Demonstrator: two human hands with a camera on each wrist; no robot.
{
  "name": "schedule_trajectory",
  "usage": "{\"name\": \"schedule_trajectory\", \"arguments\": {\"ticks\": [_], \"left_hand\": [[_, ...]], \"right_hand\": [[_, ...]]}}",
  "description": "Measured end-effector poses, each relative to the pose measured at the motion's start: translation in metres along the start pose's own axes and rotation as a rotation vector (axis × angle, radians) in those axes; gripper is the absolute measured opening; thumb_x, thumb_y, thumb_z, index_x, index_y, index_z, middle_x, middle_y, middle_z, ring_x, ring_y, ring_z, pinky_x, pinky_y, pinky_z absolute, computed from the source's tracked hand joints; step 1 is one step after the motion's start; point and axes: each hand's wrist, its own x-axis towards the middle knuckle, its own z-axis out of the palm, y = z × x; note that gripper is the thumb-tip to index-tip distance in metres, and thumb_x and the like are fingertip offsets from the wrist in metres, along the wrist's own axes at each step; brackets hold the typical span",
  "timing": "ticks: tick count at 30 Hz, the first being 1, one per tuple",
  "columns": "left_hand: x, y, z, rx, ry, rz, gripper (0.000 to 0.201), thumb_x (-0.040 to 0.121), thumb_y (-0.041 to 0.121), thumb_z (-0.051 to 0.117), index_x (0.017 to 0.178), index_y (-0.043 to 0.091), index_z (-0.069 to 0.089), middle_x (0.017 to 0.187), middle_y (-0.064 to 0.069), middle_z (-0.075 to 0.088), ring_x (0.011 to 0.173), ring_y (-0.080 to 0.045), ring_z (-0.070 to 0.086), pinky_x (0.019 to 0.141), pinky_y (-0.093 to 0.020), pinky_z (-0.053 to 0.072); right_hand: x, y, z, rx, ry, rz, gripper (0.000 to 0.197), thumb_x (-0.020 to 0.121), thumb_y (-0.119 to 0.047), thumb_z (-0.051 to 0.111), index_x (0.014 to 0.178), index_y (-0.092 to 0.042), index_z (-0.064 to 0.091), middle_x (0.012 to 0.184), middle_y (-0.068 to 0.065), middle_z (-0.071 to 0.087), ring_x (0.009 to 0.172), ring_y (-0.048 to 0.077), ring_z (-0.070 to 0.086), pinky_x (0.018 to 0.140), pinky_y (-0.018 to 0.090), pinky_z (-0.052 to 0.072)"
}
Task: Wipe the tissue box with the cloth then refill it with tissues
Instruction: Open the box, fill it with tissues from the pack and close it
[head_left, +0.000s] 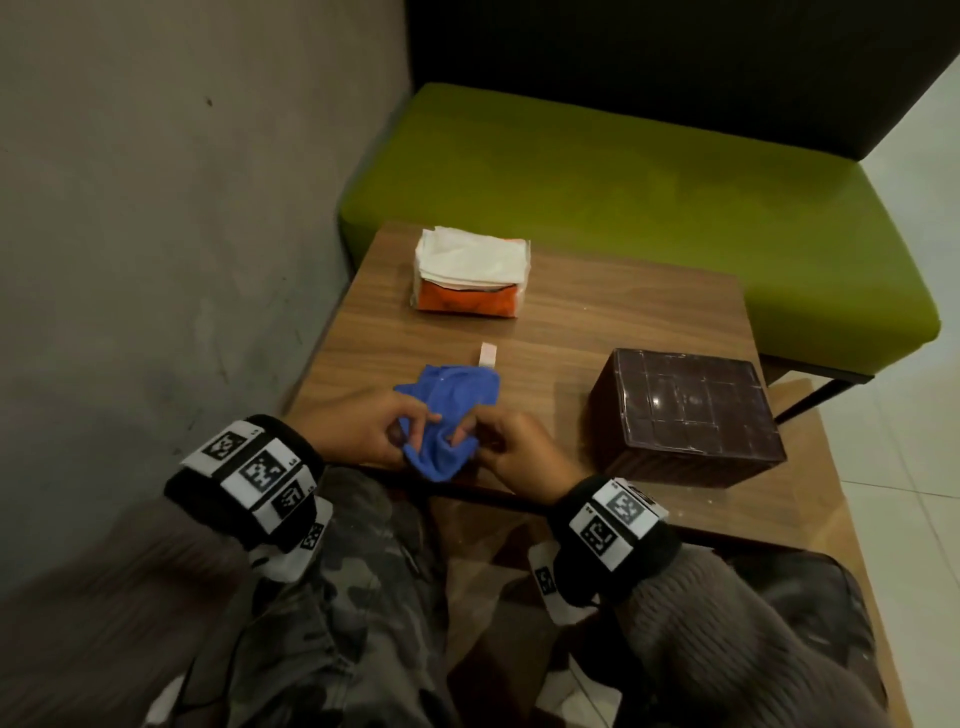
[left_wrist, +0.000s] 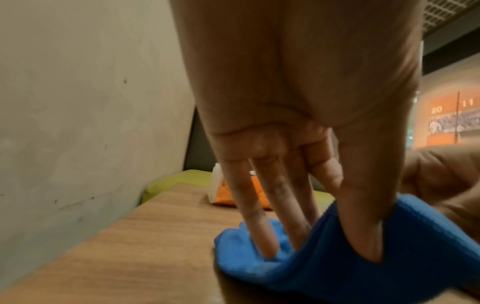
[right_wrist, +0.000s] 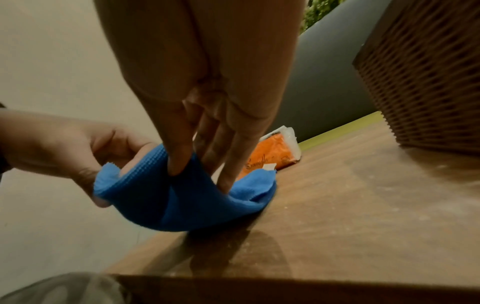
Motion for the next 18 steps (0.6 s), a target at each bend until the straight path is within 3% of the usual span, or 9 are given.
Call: {"name": "schedule_trajectory", "arguments": {"ticks": [2, 5, 6, 8, 10, 12, 16, 18], "left_hand": [[0.0, 0.004, -0.003, -0.047, -0.048, -0.034, 0.03, 0.065, 0.012, 0.07, 0.069, 0.041, 0.06, 0.1, -0.003, 0.07, 0.082, -0.018, 0.065, 0.072, -0.03, 0.051], [0.0, 0.01, -0.013, -0.14, -0.083, -0.045, 0.019, 0.061, 0.016, 0.071, 0.072, 0.024, 0.057, 0.082, -0.009, 0.069, 0.071, -0.013, 0.06, 0.066, -0.021, 0.046], [0.003, 0.009, -0.017, -0.168, -0.034, -0.054, 0.02, 0.063, 0.013, 0.072, 0.074, 0.019, 0.056, 0.078, -0.011, 0.067, 0.068, -0.011, 0.06, 0.064, -0.018, 0.046], [0.013, 0.009, -0.023, -0.213, 0.202, -0.093, 0.027, 0.07, -0.003, 0.073, 0.075, 0.017, 0.055, 0.075, -0.009, 0.064, 0.065, -0.006, 0.061, 0.063, -0.019, 0.047], [0.023, 0.012, -0.023, -0.187, 0.477, -0.168, 0.027, 0.076, -0.006, 0.069, 0.088, 0.014, 0.055, 0.088, -0.005, 0.059, 0.078, -0.011, 0.06, 0.072, -0.029, 0.049], [0.027, 0.019, -0.016, -0.024, 0.576, -0.246, 0.044, 0.078, 0.004, 0.07, 0.115, 0.016, 0.05, 0.109, -0.004, 0.052, 0.098, -0.02, 0.054, 0.088, -0.036, 0.046], [0.03, 0.045, 0.015, 0.229, 0.417, -0.233, 0.056, 0.084, 0.019, 0.065, 0.134, 0.019, 0.04, 0.135, -0.008, 0.041, 0.119, -0.026, 0.046, 0.097, -0.037, 0.039], [0.036, 0.054, 0.034, 0.304, 0.293, -0.268, 0.064, 0.089, 0.028, 0.059, 0.144, 0.025, 0.026, 0.151, -0.006, 0.022, 0.135, -0.027, 0.029, 0.107, -0.04, 0.032]], "right_hand": [[-0.004, 0.002, -0.006, 0.0, -0.045, 0.022, 0.026, 0.079, 0.014, 0.062, 0.093, -0.007, 0.068, 0.091, 0.002, 0.067, 0.088, 0.022, 0.065, 0.085, 0.038, 0.051], [-0.002, 0.001, -0.02, 0.01, -0.096, 0.096, 0.026, 0.083, 0.006, 0.067, 0.1, -0.014, 0.063, 0.1, 0.009, 0.067, 0.094, 0.03, 0.065, 0.088, 0.043, 0.051], [0.002, -0.001, -0.025, 0.015, -0.078, 0.123, 0.026, 0.085, 0.003, 0.067, 0.103, -0.015, 0.061, 0.102, 0.01, 0.067, 0.096, 0.03, 0.065, 0.089, 0.043, 0.052], [0.015, -0.004, -0.029, 0.048, 0.04, 0.187, 0.027, 0.088, -0.001, 0.065, 0.108, -0.017, 0.058, 0.103, 0.012, 0.066, 0.093, 0.028, 0.064, 0.089, 0.043, 0.053], [0.027, -0.007, -0.029, 0.09, 0.194, 0.285, 0.034, 0.091, -0.005, 0.062, 0.123, -0.015, 0.053, 0.115, 0.014, 0.063, 0.092, 0.022, 0.06, 0.089, 0.038, 0.052], [0.032, -0.008, -0.029, 0.098, 0.319, 0.315, 0.045, 0.092, -0.006, 0.062, 0.134, -0.013, 0.047, 0.128, 0.012, 0.055, 0.097, 0.015, 0.053, 0.087, 0.031, 0.047], [0.014, -0.009, -0.034, -0.004, 0.371, 0.267, 0.048, 0.088, -0.001, 0.063, 0.132, -0.014, 0.049, 0.133, 0.011, 0.051, 0.101, 0.011, 0.05, 0.086, 0.023, 0.042], [-0.003, -0.011, -0.04, -0.038, 0.397, 0.209, 0.045, 0.086, 0.0, 0.064, 0.127, -0.015, 0.053, 0.13, 0.008, 0.053, 0.102, 0.01, 0.05, 0.081, 0.014, 0.039]]}}
